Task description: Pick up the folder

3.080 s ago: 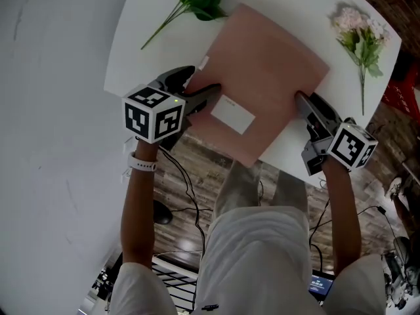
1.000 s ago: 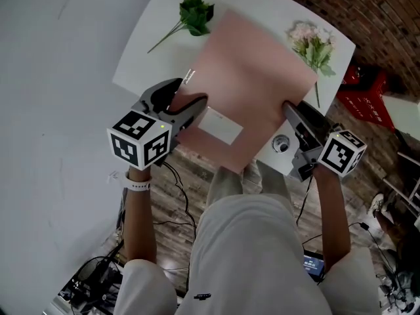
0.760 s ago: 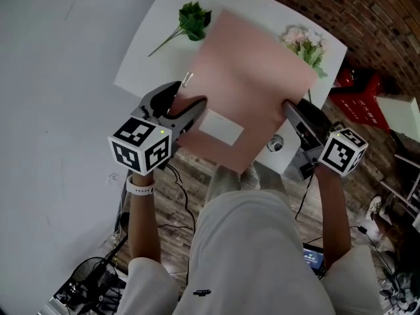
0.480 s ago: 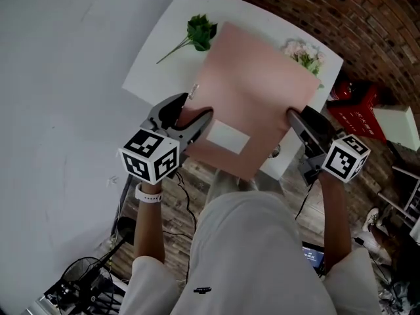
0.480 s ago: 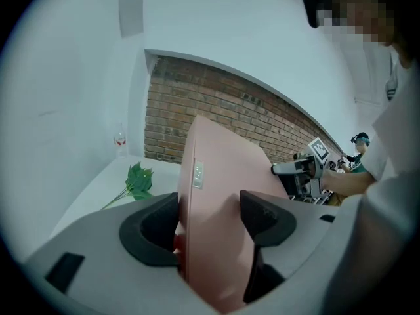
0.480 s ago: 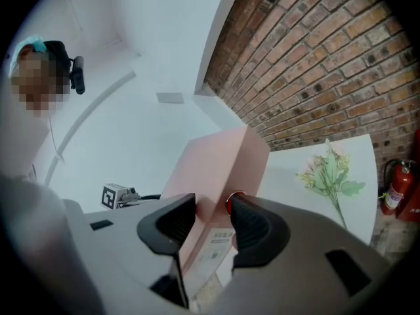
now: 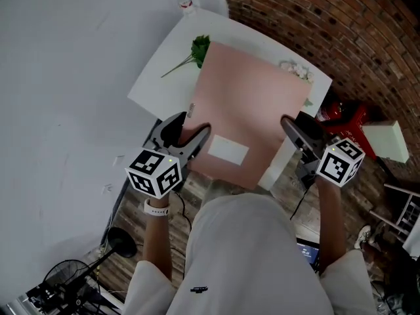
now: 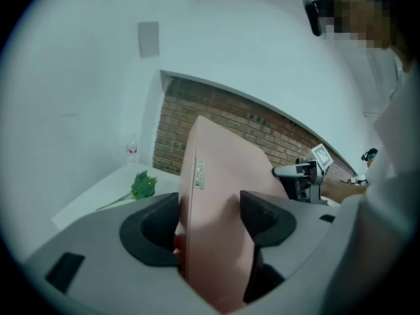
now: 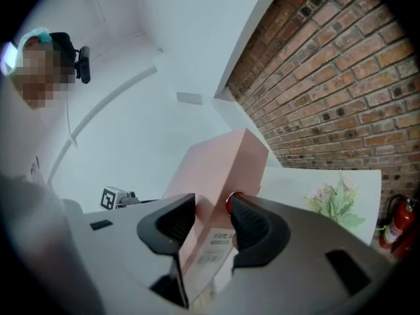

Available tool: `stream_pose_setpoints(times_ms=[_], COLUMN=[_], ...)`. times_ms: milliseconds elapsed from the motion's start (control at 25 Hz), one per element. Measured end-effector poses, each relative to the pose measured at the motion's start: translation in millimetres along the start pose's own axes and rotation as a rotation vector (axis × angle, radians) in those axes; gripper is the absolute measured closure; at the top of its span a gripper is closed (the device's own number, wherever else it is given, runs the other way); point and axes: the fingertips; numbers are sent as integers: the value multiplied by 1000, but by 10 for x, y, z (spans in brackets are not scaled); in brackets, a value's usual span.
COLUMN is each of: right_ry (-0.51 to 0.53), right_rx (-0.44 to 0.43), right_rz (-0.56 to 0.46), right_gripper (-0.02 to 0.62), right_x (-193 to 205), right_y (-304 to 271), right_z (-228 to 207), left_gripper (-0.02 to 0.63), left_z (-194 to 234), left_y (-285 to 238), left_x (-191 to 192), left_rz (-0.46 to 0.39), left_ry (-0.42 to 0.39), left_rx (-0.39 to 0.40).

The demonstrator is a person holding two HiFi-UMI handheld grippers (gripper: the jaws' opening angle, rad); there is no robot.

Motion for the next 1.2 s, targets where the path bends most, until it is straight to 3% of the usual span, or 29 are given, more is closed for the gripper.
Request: stream_pose_setpoints(times_ms=[200,760,1200], right_ry=[79,227,253], right_rx=[-34,-113,-121], right_rz=[6,-33,-63], right_gripper=[419,419,422], right_x=[-183,-527,-571], right_y=[29,126,193], right_z=[188,798,1017], left_gripper=[305,310,313], left_z=[-52,-70,-100], left_y=[121,523,688], left_x=[-130,-645,-747], left_rz=[-65,-211,-255], left_ry=[22,-52,-52], left_rx=[-49,-117,-124])
Point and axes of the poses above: the fingertips, and each gripper's own axes: y backward along the fingers, z to its left, x out of its underside, and after that the axes turned 15 degrees about -y, right-handed
